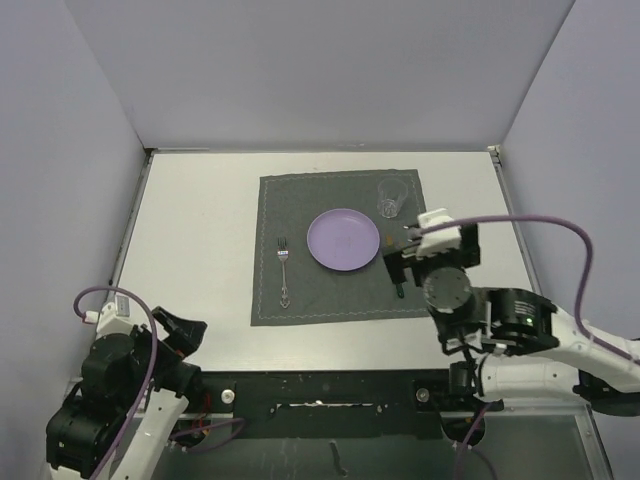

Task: Set the dinner table for one person
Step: Reset both arms

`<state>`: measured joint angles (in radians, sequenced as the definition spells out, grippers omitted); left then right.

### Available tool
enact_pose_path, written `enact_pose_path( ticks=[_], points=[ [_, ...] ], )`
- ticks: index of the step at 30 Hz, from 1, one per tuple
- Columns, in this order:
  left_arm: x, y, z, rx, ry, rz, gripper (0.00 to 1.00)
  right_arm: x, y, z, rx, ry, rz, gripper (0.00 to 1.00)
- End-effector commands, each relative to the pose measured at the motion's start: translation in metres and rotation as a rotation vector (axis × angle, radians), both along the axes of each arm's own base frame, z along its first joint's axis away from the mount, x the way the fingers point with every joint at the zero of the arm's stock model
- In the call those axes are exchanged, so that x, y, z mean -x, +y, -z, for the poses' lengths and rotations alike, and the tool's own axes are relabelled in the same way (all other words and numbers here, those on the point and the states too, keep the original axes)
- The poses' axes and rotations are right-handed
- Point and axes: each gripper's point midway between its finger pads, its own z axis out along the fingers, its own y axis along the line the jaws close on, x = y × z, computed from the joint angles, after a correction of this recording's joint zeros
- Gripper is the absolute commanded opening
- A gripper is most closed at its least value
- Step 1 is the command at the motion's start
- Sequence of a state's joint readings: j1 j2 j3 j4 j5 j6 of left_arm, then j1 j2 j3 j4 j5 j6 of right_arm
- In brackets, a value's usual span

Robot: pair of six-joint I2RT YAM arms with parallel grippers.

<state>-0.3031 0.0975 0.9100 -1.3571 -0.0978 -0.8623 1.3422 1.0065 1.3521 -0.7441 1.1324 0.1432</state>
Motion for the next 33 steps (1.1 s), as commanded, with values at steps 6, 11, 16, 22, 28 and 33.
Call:
enact_pose_path(
  ticks=[6, 11, 16, 22, 28, 33],
  points=[
    [-0.05, 0.029, -0.027, -0.124, 0.051, -0.231, 0.98, 0.014, -0.114, 0.046, -0.037, -0.109, 0.166, 0.98],
    [-0.078, 0.042, -0.038, -0.215, 0.045, -0.298, 0.98, 0.012, -0.108, 0.043, 0.159, -0.124, 0.065, 0.98],
    [-0.118, 0.021, -0.059, -0.399, -0.173, -0.034, 0.98, 0.012, -0.108, 0.043, 0.209, -0.139, 0.033, 0.98],
    [-0.139, 0.019, -0.059, -0.565, -0.496, 0.028, 0.98, 0.014, -0.113, 0.046, 0.13, -0.177, 0.024, 0.98],
    [-0.152, 0.024, -0.03, -0.625, -0.554, -0.006, 0.98, 0.007, -0.099, 0.036, 0.19, -0.23, 0.032, 0.98],
    [-0.175, 0.018, 0.0, -0.639, -0.516, 0.016, 0.98, -0.002, -0.08, 0.017, 0.112, -0.31, 0.006, 0.98]
  ],
)
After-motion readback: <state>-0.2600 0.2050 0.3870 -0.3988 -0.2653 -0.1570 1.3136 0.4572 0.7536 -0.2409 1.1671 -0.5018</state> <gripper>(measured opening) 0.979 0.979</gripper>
